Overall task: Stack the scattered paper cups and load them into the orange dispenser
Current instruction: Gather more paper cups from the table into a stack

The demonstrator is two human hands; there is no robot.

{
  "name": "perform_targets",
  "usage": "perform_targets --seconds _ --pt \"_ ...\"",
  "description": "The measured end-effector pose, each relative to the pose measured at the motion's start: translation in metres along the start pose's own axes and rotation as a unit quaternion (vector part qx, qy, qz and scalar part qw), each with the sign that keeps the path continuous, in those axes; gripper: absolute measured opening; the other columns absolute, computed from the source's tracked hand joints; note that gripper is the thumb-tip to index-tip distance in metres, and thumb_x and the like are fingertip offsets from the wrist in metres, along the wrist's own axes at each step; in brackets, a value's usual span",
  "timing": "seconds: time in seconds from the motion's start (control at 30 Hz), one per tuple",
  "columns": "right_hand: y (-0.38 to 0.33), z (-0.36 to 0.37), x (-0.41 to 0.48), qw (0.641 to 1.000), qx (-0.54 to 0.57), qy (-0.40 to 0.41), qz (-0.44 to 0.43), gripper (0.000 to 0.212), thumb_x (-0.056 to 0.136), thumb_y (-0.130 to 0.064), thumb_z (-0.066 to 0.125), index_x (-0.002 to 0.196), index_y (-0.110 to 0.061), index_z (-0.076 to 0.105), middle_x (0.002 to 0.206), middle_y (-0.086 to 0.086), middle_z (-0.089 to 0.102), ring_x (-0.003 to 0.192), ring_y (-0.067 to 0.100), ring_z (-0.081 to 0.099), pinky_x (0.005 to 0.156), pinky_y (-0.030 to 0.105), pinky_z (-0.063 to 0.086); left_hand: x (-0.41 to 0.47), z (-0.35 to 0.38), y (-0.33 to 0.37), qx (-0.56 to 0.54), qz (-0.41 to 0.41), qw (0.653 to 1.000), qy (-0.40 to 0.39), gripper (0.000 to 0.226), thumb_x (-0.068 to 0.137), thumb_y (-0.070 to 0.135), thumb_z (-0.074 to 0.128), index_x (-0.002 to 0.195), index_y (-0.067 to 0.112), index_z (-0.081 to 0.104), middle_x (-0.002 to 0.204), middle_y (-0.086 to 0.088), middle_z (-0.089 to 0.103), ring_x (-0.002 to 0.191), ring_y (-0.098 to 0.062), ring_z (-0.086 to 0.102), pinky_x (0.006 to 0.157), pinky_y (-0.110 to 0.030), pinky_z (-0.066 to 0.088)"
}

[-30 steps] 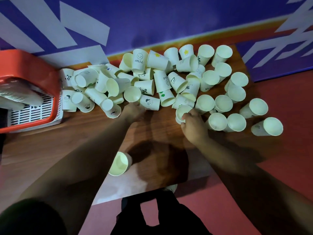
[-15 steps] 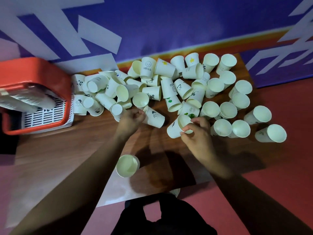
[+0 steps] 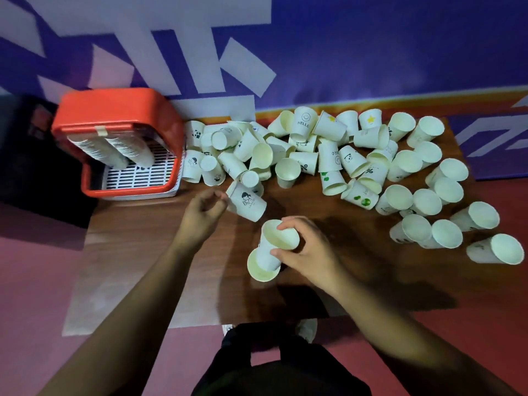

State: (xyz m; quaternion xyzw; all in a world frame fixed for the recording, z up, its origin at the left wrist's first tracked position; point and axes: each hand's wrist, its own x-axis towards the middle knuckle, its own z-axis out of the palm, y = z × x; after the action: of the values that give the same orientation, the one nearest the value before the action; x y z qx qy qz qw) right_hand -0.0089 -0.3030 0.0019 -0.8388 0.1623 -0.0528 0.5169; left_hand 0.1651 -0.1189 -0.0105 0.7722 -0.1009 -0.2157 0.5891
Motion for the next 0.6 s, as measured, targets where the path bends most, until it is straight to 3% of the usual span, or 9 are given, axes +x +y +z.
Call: perform_targets --seconds 0.13,0.3,0.4,0.5,0.53,0.6 --pt "0.0 0.029 -0.01 0.997 -0.059 -0.043 0.03 0.073 0.066 -0.03 0.084 0.13 -0.034 0.049 0.13 -0.014 0.051 0.121 0.006 0.044 0.101 0.024 0.037 -0.014 -0.018 -0.008 -0.04 -0.019 0.999 0.005 0.008 0.097 0.013 0.063 0.09 0.012 0.065 0.083 0.002 0.063 0.078 -0.018 0.049 0.071 -0.032 0.038" --pt "0.017 0.064 -0.019 0.97 -0.228 -0.067 -0.045 0.087 0.062 -0.037 0.085 0.139 -0.024 0.046 0.138 -0.006 0.049 0.128 0.017 0.045 0.106 0.04 0.038 -0.031 -0.029 -0.01 -0.054 -0.021 0.998 0.003 0.007 0.098 0.003 0.058 0.094 0.004 0.063 0.088 -0.001 0.064 0.084 -0.007 0.056 0.079 -0.02 0.043" --pt "0.026 0.073 -0.027 0.964 -0.258 -0.059 -0.037 0.095 0.06 -0.044 0.085 0.143 -0.024 0.043 0.142 -0.006 0.046 0.131 0.017 0.042 0.11 0.033 0.032 -0.039 -0.031 -0.011 -0.045 -0.02 0.998 -0.026 0.008 0.098 0.002 0.058 0.092 0.003 0.063 0.086 0.0 0.064 0.08 -0.001 0.057 0.076 -0.011 0.045" --pt "0.027 0.068 -0.028 0.98 -0.198 -0.035 0.002 0.093 0.062 -0.052 0.083 0.142 -0.022 0.045 0.144 -0.007 0.045 0.132 0.012 0.039 0.109 0.029 0.028 -0.046 -0.031 -0.01 -0.051 -0.004 0.996 -0.077 0.006 0.097 -0.001 0.06 0.093 0.002 0.063 0.087 -0.003 0.066 0.082 -0.004 0.059 0.078 -0.013 0.048" --pt "0.024 0.062 -0.027 0.989 -0.143 -0.019 0.032 0.086 0.067 -0.051 0.08 0.141 -0.021 0.047 0.144 -0.008 0.045 0.132 0.01 0.04 0.111 0.029 0.031 -0.048 -0.031 -0.01 -0.062 -0.001 0.993 -0.099 0.002 0.096 0.0 0.062 0.095 0.003 0.062 0.089 -0.004 0.066 0.084 -0.006 0.06 0.079 -0.016 0.049" --pt "0.015 0.048 -0.024 0.995 -0.016 0.022 0.095 0.065 0.081 -0.042 0.073 0.138 -0.021 0.05 0.141 -0.009 0.05 0.129 0.006 0.045 0.112 0.034 0.037 -0.051 -0.03 -0.01 -0.082 0.004 0.986 -0.143 0.017 0.09 0.012 0.071 0.102 0.006 0.061 0.094 -0.003 0.066 0.089 -0.01 0.061 0.081 -0.02 0.051"
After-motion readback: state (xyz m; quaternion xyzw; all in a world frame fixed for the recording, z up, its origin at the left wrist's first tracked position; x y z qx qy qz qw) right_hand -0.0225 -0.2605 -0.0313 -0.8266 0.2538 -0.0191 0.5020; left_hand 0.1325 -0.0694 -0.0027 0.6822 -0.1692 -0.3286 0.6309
